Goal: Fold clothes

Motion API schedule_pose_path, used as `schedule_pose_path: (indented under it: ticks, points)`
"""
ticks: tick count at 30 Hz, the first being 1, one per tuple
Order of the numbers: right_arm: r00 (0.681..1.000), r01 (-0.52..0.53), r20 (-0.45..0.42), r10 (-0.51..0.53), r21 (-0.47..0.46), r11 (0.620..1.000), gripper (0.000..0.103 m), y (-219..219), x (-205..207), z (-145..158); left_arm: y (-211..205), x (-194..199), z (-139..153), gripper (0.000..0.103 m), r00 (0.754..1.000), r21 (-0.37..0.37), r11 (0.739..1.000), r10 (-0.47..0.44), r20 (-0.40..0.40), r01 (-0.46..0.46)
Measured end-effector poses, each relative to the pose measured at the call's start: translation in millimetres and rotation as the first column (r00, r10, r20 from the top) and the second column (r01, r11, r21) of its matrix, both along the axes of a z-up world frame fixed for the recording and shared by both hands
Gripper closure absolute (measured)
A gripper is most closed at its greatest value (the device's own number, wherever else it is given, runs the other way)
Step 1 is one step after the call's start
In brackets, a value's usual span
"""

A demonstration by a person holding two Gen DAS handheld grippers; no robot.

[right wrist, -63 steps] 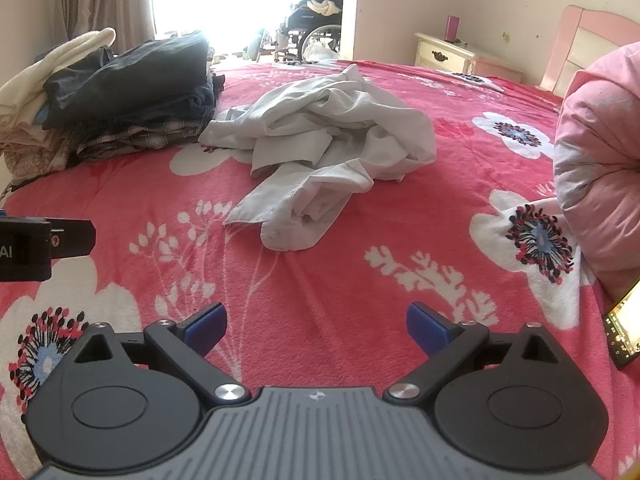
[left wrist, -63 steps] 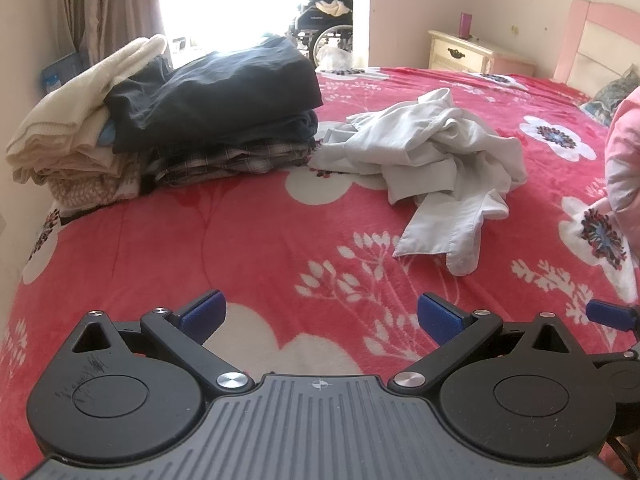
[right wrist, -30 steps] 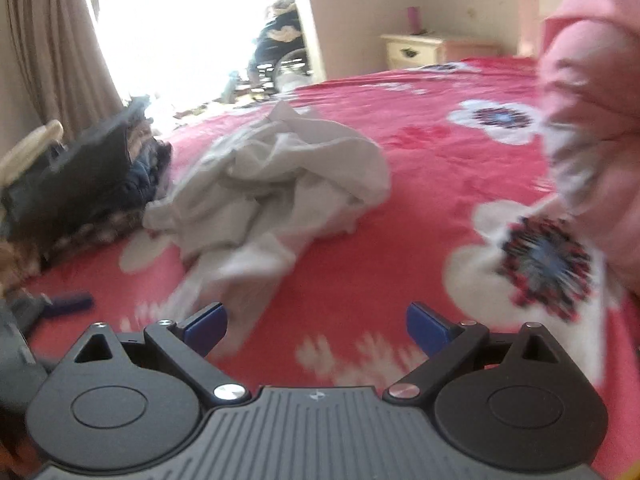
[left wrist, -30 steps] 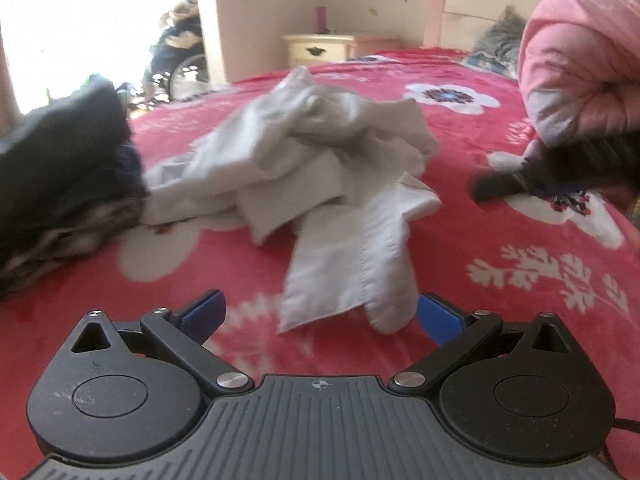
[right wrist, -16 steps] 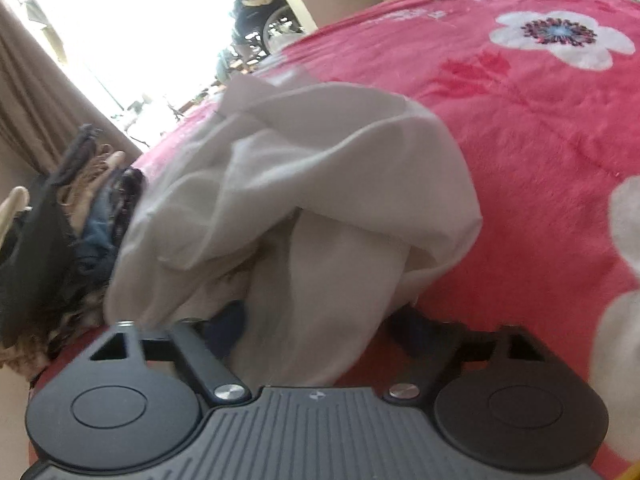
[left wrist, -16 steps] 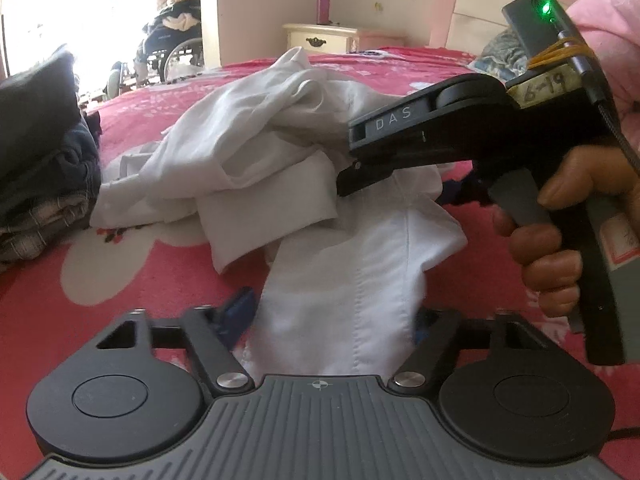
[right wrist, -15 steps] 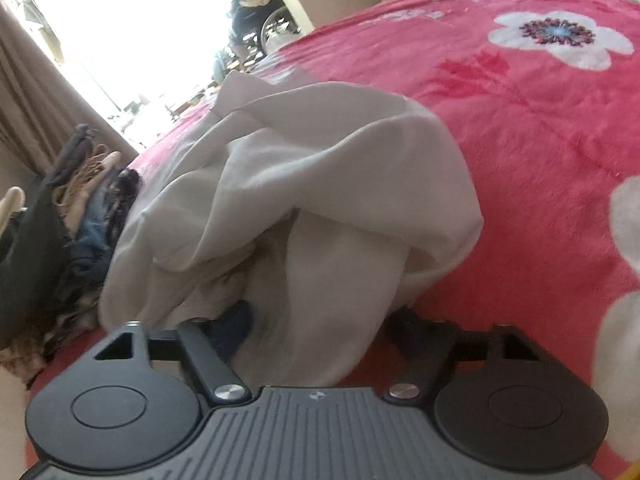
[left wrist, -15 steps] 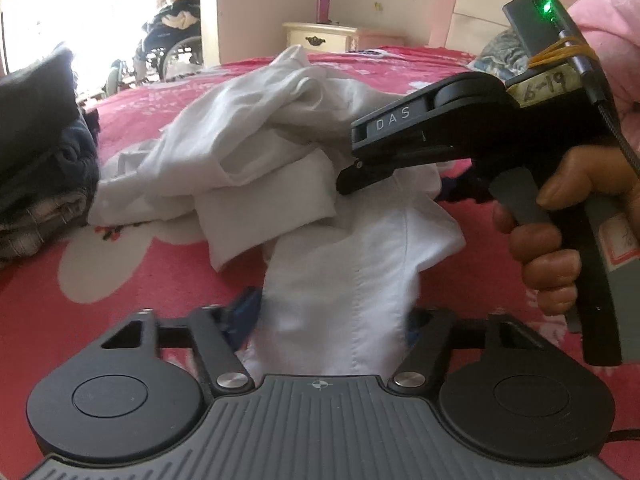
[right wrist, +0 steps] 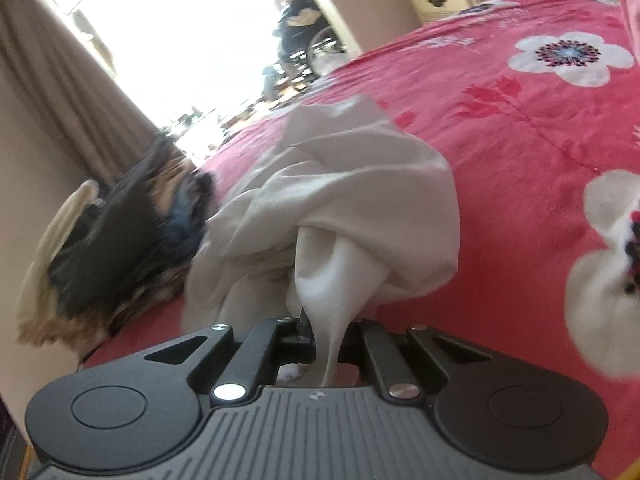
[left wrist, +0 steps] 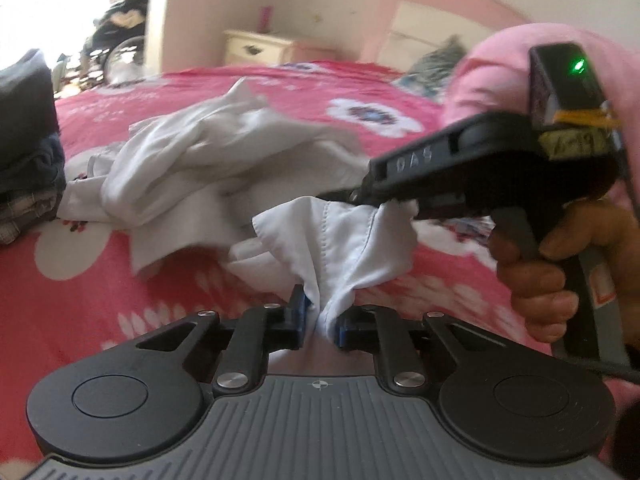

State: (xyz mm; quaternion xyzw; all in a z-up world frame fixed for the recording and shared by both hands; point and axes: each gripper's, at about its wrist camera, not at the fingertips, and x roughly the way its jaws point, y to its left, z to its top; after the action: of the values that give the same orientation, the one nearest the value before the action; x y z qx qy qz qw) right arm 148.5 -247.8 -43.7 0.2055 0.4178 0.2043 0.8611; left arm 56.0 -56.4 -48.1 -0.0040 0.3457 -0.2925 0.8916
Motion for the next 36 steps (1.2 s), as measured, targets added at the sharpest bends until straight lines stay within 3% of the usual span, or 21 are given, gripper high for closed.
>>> schedule_pose_path:
  ticks: [3, 8, 14, 17, 18, 21, 26, 31, 36]
  points:
    - [0.999, -0.045, 0.012, 0.045, 0.009, 0.999, 0.099, -0.4, -28.1, 13.4, 13.0, -37.8, 8.0, 0.090, 0.999, -0.054, 0.998, -0.037, -0.008, 0.036]
    - [0.995, -0.099, -0.029, 0.100, 0.015, 0.995, 0.099, -3.8, -105.3, 22.8, 31.1, -94.6, 7.8, 0.090, 0.989, -0.110, 0.989, -0.113, -0.094, 0.102]
    - [0.988, -0.099, -0.114, 0.105, 0.059, 0.993, 0.099, -8.1, -188.2, 22.7, 48.3, -145.2, 11.8, 0.090, 0.952, -0.110, 0.971, -0.231, -0.199, 0.212]
    - [0.984, -0.102, -0.142, 0.111, 0.069, 0.992, 0.099, -8.0, -220.1, 19.9, 55.1, -154.8, 10.2, 0.077, 0.925, -0.084, 0.959, -0.282, -0.256, 0.269]
    - [0.983, -0.109, -0.142, 0.115, 0.048, 0.993, 0.099, -5.9, -229.5, 17.6, 56.5, -156.0, 9.0, 0.066, 0.922, -0.074, 0.959, -0.282, -0.265, 0.272]
    - [0.979, -0.117, -0.172, 0.108, -0.038, 0.992, 0.093, -0.3, -242.9, 8.1, 63.0, -150.2, 12.2, 0.053, 0.943, -0.068, 0.976, -0.218, -0.250, 0.208]
    - [0.988, -0.082, -0.138, 0.068, -0.099, 0.992, 0.049, -17.1, -263.1, 20.4, 73.7, -140.6, 17.6, 0.043, 0.968, -0.061, 0.993, -0.109, -0.224, 0.098]
    - [0.998, 0.001, -0.066, -0.012, -0.156, 0.988, 0.042, -46.8, -278.6, 41.8, 84.5, -131.0, 22.9, 0.034, 0.980, -0.057, 0.998, 0.001, -0.197, -0.013]
    - [0.990, 0.063, 0.141, -0.028, -0.246, 0.967, 0.035, -42.2, -265.9, 71.4, 90.0, -110.5, 16.0, 0.033, 0.962, -0.115, 0.980, 0.131, -0.241, -0.163]
